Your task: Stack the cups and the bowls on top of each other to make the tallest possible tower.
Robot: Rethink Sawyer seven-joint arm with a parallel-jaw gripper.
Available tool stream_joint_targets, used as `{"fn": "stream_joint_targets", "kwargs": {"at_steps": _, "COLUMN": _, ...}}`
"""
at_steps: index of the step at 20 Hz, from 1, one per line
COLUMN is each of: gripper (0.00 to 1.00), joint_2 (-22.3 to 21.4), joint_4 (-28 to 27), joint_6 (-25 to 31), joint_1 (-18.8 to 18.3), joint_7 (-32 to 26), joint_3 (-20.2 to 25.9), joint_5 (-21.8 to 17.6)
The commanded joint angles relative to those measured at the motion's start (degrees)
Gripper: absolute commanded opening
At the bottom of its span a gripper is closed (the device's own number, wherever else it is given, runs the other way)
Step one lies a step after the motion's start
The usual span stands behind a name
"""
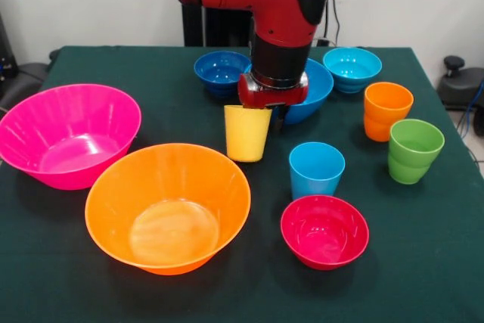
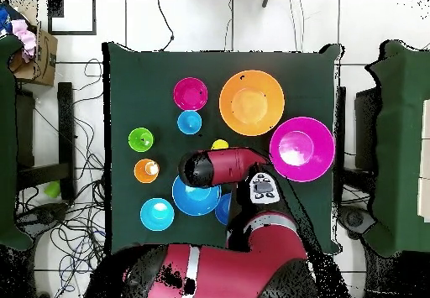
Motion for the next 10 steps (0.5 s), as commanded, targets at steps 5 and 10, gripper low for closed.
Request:
{"fn": "stream_joint_targets", "kwargs": {"at_steps": 5, "gripper": 1.0, "joint_2": 4.21, "joint_4": -1.6, "joint_6": -4.11, "joint_1": 0.21, "joint_7": 4.17, "joint_3": 2.66, "joint_5": -2.81}}
{"fn": "stream_joint_targets", "kwargs": {"at_steps": 10, "gripper": 1.0, "joint_2": -1.72, "joint_4": 2.45, "joint_6": -1.62, "joint_1": -1.48, "joint_7": 3.06, "joint_3": 4.63, "joint_5": -1.58}}
